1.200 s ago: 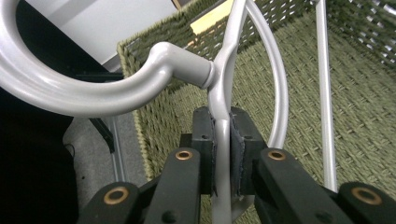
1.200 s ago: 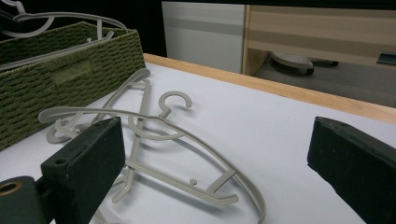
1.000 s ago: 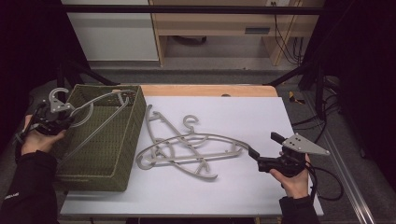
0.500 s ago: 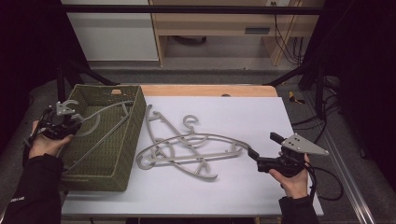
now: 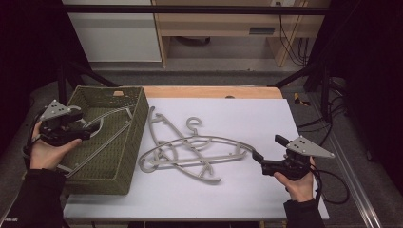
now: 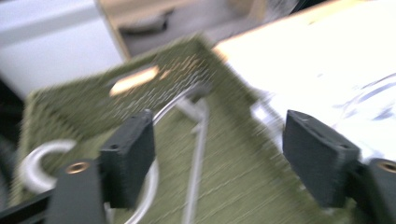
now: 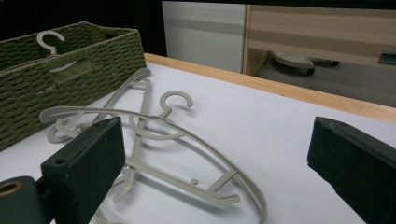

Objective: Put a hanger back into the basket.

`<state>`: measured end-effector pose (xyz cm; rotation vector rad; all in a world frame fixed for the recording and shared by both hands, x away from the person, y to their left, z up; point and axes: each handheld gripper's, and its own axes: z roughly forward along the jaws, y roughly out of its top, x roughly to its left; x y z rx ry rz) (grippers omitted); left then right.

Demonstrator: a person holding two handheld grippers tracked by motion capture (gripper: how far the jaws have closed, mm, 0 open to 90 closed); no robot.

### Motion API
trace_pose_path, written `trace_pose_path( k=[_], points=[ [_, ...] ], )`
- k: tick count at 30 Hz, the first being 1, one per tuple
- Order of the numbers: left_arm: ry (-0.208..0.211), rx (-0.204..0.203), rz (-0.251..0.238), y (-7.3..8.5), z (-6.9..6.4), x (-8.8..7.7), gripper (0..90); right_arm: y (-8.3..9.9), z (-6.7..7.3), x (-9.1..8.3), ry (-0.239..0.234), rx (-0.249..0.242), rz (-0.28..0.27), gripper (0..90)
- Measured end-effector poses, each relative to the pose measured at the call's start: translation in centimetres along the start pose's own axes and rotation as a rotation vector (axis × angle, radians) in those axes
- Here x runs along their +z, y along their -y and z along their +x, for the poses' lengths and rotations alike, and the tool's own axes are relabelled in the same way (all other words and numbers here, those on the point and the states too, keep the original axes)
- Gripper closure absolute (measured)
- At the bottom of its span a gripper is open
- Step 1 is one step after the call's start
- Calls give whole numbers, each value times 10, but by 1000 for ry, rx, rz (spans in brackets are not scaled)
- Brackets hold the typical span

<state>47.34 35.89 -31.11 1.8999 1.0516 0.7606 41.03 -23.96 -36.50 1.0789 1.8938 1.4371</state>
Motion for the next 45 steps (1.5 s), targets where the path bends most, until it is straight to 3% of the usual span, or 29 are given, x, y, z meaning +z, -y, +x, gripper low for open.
trace_pose_path(
  k=[4, 11, 13, 19, 27, 30, 31, 36, 39, 45],
  points=[
    [80, -22, -87, -5, -26, -9, 181, 0, 0, 0, 4, 0, -1, 42],
    [169, -34, -168, 1, -64, -14, 116, -1, -2, -3, 13, 0, -14, 43],
    [183, -35, -184, 9, -78, -13, 106, -2, -2, -4, 13, 2, -20, 42],
    [187, -55, -204, 24, -94, -9, 89, -2, -3, -5, 15, 4, -19, 42],
    [187, 3, -161, 19, -111, -4, 79, -1, -4, -5, 8, 3, -23, 43],
    [220, 27, -146, 11, -118, 1, 79, -2, -4, -5, 12, 5, -22, 43],
    [243, 49, -123, 3, -122, 7, 75, -2, -4, -5, 10, 4, -23, 43],
    [282, 94, -77, -16, -135, 23, 78, -1, -5, -6, 11, 7, -22, 44],
    [294, 143, -44, -28, -141, 33, 87, -1, -5, -6, 13, 7, -21, 44],
    [288, 151, 19, -45, -157, 62, 112, -2, -2, -6, 6, 1, -21, 44]
  ],
)
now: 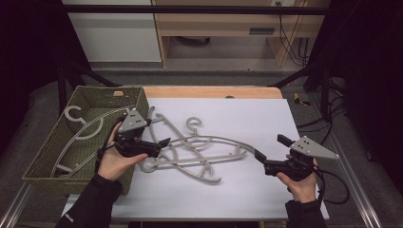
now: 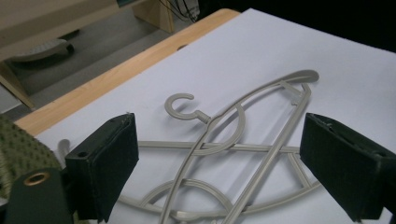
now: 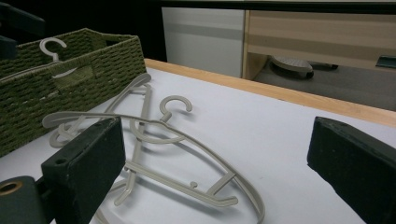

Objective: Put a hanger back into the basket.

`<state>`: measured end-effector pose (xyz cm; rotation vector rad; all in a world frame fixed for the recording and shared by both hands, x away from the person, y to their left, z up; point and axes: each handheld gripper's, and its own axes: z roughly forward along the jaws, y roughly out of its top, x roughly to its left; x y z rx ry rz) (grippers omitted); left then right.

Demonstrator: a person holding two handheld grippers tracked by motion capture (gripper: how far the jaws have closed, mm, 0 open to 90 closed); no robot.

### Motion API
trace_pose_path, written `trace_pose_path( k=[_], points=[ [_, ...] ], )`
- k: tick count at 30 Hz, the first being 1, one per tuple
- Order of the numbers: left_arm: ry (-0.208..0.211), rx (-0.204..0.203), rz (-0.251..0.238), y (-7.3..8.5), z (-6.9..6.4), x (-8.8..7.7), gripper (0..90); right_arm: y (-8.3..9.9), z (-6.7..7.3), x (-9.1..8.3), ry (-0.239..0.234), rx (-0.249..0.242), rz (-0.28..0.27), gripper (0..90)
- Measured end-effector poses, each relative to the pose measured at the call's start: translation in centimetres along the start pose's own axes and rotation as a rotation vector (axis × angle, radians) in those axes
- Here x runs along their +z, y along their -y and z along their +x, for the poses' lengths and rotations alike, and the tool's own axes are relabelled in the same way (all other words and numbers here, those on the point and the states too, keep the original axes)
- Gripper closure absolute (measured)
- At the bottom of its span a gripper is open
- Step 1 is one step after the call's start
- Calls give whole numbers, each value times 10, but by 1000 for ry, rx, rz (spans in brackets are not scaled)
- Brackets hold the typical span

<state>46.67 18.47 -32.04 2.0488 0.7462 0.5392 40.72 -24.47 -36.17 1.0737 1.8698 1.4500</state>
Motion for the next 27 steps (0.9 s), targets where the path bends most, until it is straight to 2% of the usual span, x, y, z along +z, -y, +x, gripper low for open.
trace_pose_path(
  k=[2, 7, 8, 9, 10, 11, 12, 13, 15, 16, 17, 19, 21, 22, 26, 27],
  points=[
    [-2, 15, 19, -2, -1, 6, 115, 0, 0, 0, -5, 1, 2, 44],
    [17, 37, 100, -2, -6, 42, 120, 0, 0, 1, -4, 1, 3, 44],
    [17, 37, 105, -2, -5, 45, 127, 0, 0, 0, -6, 2, 3, 44],
    [24, 27, 125, 1, -3, 56, 137, 0, 1, 1, -7, 2, 1, 44],
    [24, 27, 125, 1, -3, 56, 143, 0, 1, 1, -8, 2, 1, 44],
    [26, 7, 138, 3, -1, 66, 158, 0, 0, 1, -9, -2, 0, 44],
    [26, 7, 138, 3, -1, 66, 163, 0, 0, 1, -8, 4, 2, 44],
    [30, 18, 167, 7, 1, 75, 176, 0, 0, 1, -9, 3, 2, 44],
    [34, 13, 194, 11, 2, 86, 188, 0, 0, 1, -9, 3, 0, 44],
    [34, 13, 194, 11, 2, 86, 191, 0, 0, 1, -9, 3, 0, 44],
    [30, 19, 213, 13, 4, 91, 191, 0, 0, 1, -9, 3, 0, 44],
    [17, 8, 238, 19, 8, 101, 218, 0, 1, 1, -13, 5, 2, 43],
    [2, -21, 273, 29, 14, 115, 239, 0, 1, 1, -15, 5, -1, 43],
    [5, -14, 289, 31, 15, 118, 249, 0, 1, 1, -15, 4, 1, 43],
    [-3, -14, 304, 38, 17, 127, 324, 0, 0, 1, -15, 6, 6, 43],
    [-2, -6, 326, 42, 17, 133, 338, 0, 0, 1, -17, 6, 4, 43]
  ],
)
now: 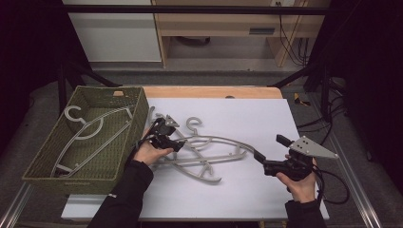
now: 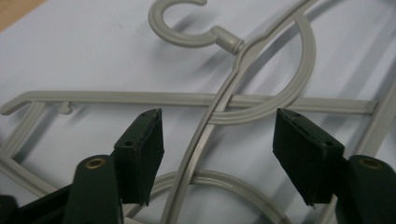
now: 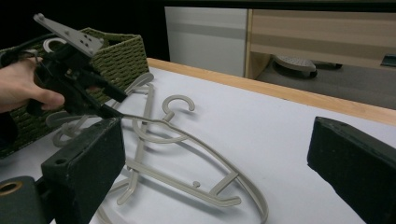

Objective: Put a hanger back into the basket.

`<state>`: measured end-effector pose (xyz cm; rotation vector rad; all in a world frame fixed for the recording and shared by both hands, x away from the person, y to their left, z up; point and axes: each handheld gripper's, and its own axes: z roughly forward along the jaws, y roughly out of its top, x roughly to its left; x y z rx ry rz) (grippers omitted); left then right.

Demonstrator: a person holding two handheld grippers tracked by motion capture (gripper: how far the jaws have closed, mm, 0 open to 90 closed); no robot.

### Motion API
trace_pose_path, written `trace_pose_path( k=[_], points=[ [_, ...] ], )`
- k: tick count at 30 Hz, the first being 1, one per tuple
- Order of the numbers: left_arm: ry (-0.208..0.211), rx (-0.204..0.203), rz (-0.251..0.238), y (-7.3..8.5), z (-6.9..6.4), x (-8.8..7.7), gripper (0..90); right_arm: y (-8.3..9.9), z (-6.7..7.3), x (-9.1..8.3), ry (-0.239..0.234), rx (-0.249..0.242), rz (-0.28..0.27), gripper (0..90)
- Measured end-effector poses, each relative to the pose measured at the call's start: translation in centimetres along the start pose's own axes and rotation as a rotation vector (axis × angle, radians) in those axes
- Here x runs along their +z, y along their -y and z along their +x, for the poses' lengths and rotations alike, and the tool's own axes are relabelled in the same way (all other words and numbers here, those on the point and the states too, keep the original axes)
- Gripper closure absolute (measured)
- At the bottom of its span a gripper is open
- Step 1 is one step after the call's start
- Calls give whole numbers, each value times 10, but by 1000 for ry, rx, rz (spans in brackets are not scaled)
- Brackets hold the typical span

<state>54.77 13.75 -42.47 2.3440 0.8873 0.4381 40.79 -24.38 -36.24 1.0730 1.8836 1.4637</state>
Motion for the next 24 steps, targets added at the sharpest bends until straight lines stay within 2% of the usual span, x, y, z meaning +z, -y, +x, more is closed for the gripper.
trace_pose_path(
  k=[4, 6, 8, 10, 12, 15, 16, 18, 20, 24],
  points=[
    [-19, 20, 30, 3, 0, 8, 403, 0, 0, 0, 0, 0, -2, 43],
    [-29, 15, 30, 5, 1, 10, 445, 0, 0, 0, 1, -2, -2, 43],
    [-38, 27, 68, 8, 4, 15, 509, 0, 0, 0, -1, -1, -2, 43],
    [-36, 30, 79, 9, 5, 17, 549, 0, 1, 0, -5, -2, 2, 43],
    [-29, 26, 75, 10, 5, 18, 597, 0, 1, 0, -5, -2, 2, 43],
    [-59, 35, 79, 11, 5, 19, 678, 0, 0, 1, -2, -7, 1, 43],
    [-73, 36, 86, 12, 4, 20, 678, 0, 0, 1, -2, -7, 1, 43],
    [-74, 42, 98, 12, 4, 19, 696, 0, 1, 0, -6, -2, 4, 43],
    [-85, 68, 104, 12, 1, 18, 724, 0, 1, 0, -6, -1, 2, 43],
    [-73, 89, 125, 10, -5, 15, 775, 0, 1, 0, -4, -4, -1, 43]
  ],
)
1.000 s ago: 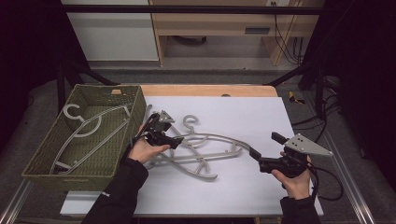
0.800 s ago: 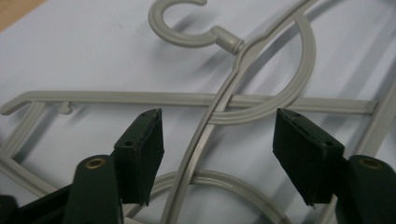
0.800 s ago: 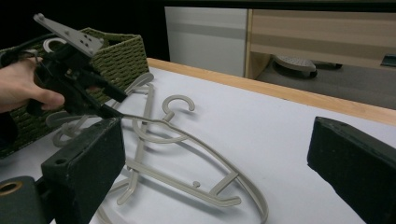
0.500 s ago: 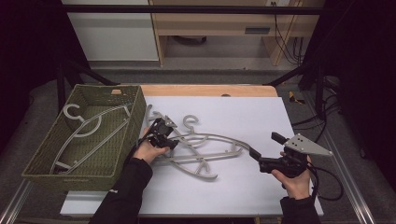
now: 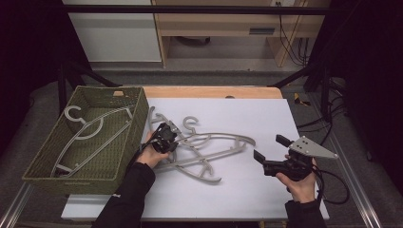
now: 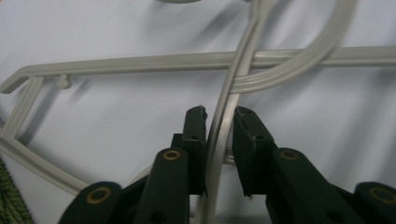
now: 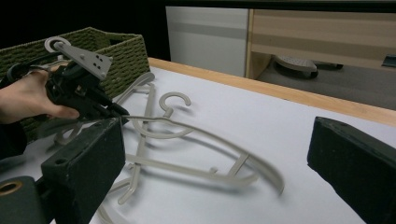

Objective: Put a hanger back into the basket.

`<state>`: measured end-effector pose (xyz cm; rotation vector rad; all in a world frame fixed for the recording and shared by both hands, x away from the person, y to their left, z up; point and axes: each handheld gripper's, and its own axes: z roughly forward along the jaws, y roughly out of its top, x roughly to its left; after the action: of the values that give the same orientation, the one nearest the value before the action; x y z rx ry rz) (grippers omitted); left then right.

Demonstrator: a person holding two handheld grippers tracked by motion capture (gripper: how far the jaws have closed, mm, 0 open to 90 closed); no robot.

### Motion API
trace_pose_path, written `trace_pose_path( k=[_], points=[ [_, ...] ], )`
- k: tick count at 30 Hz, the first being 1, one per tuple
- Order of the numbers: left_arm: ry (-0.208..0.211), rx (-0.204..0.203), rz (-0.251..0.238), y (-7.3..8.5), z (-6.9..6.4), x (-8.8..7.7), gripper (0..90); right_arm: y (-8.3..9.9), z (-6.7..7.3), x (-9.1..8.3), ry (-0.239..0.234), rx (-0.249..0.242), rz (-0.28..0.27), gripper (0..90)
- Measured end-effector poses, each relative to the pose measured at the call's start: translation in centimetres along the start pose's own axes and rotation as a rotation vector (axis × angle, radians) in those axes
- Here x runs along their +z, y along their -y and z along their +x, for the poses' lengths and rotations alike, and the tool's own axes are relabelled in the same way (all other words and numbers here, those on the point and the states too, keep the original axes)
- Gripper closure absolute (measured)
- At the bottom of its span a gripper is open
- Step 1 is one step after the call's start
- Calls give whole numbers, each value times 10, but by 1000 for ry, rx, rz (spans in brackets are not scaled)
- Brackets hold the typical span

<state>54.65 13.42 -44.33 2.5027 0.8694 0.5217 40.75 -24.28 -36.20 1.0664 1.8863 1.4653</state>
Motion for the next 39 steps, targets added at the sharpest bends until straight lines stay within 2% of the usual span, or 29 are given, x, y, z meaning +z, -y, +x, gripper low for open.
trace_pose_path(
  k=[1, 2, 5, 9, 11, 13, 15, 17, 19, 24, 26, 28, 29, 31, 36, 39],
  points=[
    [8, 8, 11, -1, -4, -2, 811, 0, 0, -1, 3, -2, 3, 43],
    [6, -12, 12, -1, -6, -3, 807, 0, 0, -1, 4, -1, 2, 43],
    [13, -38, 21, 2, -7, -6, 813, 0, 0, -1, 4, 0, 3, 43],
    [16, -57, 17, 4, -8, -7, 807, 0, 0, 0, 1, -2, 2, 44],
    [15, -72, -4, 4, -7, -7, 736, 0, 0, 0, 0, -2, 5, 43],
    [47, -114, -27, 1, -3, -6, 718, 0, 1, 1, 0, -1, 6, 43],
    [47, -122, -40, 1, -2, -5, 717, 0, 1, 1, -1, -1, 5, 43],
    [76, -144, -48, 2, 1, -1, 723, 0, 0, 0, 0, -3, 3, 43],
    [82, -146, -53, 2, 2, 1, 749, -1, 0, -1, 3, -2, 1, 44],
    [95, -148, -46, 2, 2, 3, 743, -1, -1, -1, 3, -2, -1, 44],
    [92, -126, -28, 2, 1, 6, 738, -1, 0, -1, 3, -3, 0, 43],
    [90, -126, -27, 2, 0, 6, 738, -1, 0, -1, 3, -3, 1, 44],
    [83, -126, -25, 1, -1, 6, 798, -1, 0, -1, 3, -3, 2, 43],
    [110, -120, -12, 1, 0, 6, 806, -1, 0, -1, 4, -2, 2, 43],
    [97, -126, -15, 0, -3, 6, 813, -1, 0, -1, 3, -3, 2, 43],
    [105, -143, -25, 0, -4, 4, 816, -1, 0, -1, 3, -3, 2, 43]
  ],
)
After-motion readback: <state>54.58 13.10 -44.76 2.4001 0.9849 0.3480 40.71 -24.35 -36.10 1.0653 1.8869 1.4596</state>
